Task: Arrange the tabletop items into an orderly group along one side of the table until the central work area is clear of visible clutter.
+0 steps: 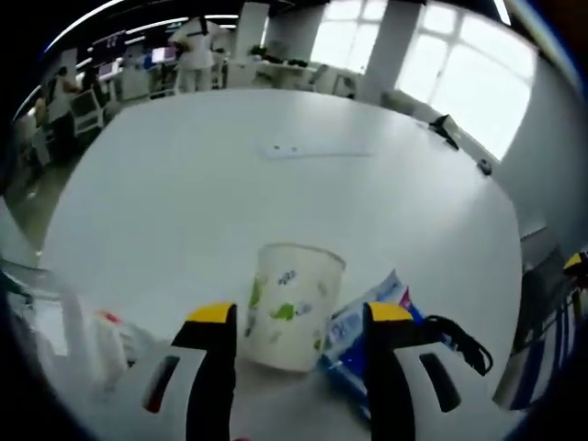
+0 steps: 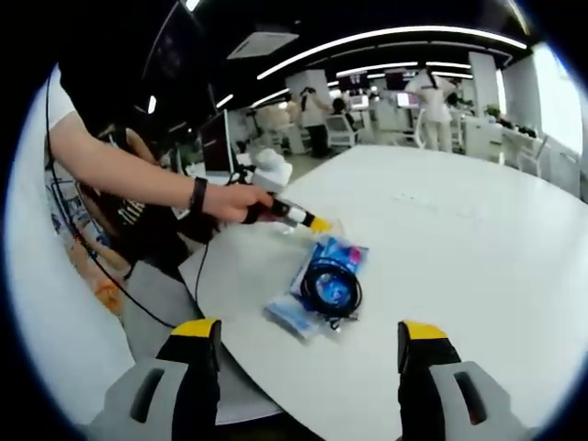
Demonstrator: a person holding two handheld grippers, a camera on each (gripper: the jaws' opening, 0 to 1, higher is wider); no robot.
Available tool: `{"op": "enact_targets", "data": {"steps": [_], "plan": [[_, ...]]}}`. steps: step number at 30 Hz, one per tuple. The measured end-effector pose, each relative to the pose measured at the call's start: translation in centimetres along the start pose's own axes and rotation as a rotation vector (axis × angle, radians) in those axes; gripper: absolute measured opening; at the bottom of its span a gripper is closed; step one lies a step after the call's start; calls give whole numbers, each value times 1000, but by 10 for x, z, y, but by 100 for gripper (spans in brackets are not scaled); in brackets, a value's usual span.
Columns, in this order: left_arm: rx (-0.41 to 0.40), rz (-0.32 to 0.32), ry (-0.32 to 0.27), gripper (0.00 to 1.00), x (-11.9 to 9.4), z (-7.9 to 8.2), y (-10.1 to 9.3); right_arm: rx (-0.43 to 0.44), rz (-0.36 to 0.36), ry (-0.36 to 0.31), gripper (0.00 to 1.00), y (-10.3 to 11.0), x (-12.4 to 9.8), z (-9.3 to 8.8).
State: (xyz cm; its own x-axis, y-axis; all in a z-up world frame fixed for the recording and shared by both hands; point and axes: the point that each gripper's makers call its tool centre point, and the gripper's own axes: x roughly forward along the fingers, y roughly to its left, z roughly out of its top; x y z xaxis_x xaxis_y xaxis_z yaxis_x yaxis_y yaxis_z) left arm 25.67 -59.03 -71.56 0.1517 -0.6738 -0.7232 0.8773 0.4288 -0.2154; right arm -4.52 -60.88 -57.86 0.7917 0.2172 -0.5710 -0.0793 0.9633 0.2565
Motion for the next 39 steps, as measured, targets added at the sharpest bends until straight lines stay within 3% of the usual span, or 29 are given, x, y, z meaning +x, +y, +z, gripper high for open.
{"op": "enact_targets", "data": {"steps": [8,11,13,15,18,27,32,39], "plan": [[-30,-9,-5,53,-3,1,-6,20,8,3,79,3,2,0],[-40,1,12,50,-4,-4,-4,25,10,1,79,4,3,0],[-32,27,27,39,-8,-9,-2,25,11,4,79,4,5,-1],[-103,19,25,38,-11,-13,-6,25,14,7,79,5,6,-2],[-110,39,24,37,-18,-14,-4,26,15,6,79,7,7,-2],[-99,41,9,37,-29,-15,-10,29,25,25,78,10,13,-11],[-93,53,-16,37,-33,-15,-2,28,30,24,78,11,14,-11],[-69,50,-51,37,-52,-27,-6,11,37,26,77,10,16,-11]]}}
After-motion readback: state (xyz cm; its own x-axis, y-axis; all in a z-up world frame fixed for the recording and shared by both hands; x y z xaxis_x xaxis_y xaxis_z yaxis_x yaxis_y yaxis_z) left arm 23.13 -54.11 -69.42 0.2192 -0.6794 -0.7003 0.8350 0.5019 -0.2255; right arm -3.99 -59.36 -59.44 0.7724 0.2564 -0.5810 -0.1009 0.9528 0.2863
